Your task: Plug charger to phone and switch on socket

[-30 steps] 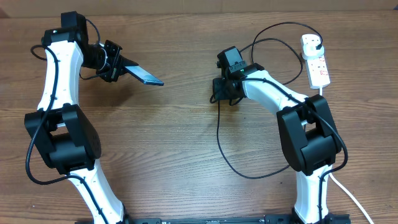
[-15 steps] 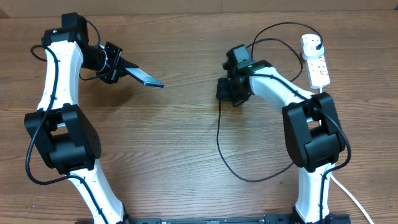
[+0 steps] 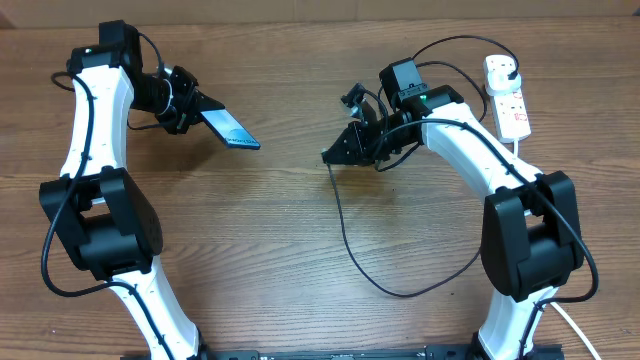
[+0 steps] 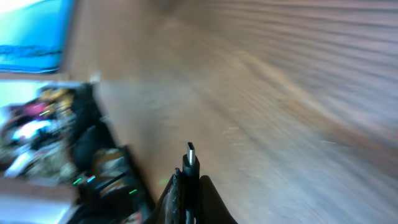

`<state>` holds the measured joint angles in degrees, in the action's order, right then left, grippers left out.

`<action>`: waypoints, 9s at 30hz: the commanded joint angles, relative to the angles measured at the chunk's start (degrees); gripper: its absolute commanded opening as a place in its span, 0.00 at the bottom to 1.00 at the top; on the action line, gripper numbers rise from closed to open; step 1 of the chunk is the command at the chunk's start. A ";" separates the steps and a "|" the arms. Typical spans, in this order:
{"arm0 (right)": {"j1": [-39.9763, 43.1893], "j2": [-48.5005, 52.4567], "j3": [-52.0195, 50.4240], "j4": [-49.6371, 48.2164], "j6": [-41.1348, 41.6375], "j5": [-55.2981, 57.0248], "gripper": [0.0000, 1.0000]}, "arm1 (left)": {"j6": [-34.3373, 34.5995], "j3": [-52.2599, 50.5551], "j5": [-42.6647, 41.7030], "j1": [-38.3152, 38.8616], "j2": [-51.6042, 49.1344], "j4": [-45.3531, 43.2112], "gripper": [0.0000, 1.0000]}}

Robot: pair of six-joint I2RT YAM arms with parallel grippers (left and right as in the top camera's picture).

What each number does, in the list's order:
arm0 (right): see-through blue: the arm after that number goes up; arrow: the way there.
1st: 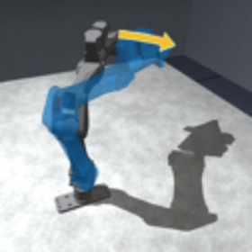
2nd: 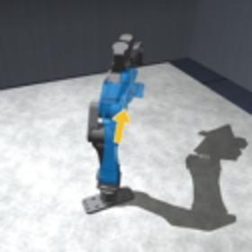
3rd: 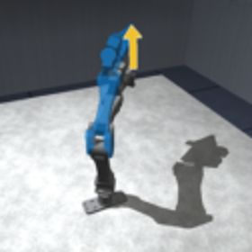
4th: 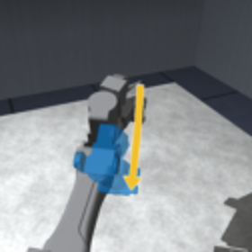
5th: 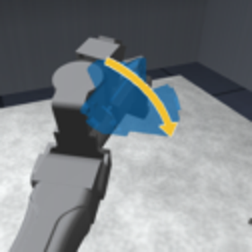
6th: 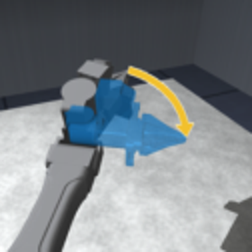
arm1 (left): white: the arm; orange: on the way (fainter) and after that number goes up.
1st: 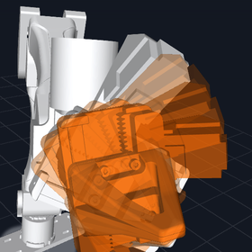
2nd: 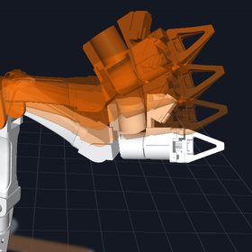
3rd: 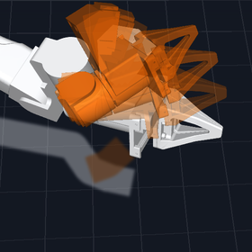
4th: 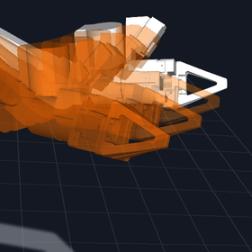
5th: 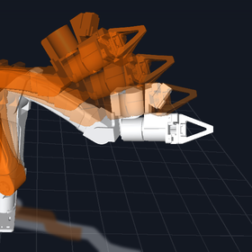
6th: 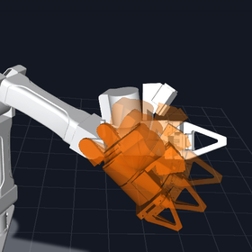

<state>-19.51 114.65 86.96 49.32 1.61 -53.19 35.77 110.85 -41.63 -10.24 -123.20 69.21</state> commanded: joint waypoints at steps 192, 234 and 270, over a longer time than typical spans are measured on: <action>-7.74 -0.42 1.14 -52.04 56.70 -19.74 0.04 | 1.60 0.85 -34.38 2.03 -0.13 -21.86 0.05; -7.85 -0.42 1.14 -50.10 56.68 -20.39 0.04 | 4.07 0.85 -32.98 1.95 -0.13 -22.77 0.05; -7.85 0.35 1.14 -49.00 56.72 -18.49 0.04 | 1.53 0.85 -32.98 3.89 -0.13 -22.80 0.05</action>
<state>-27.42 114.65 87.02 0.21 58.26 -73.63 38.41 110.85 -71.50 -7.05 -123.20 46.24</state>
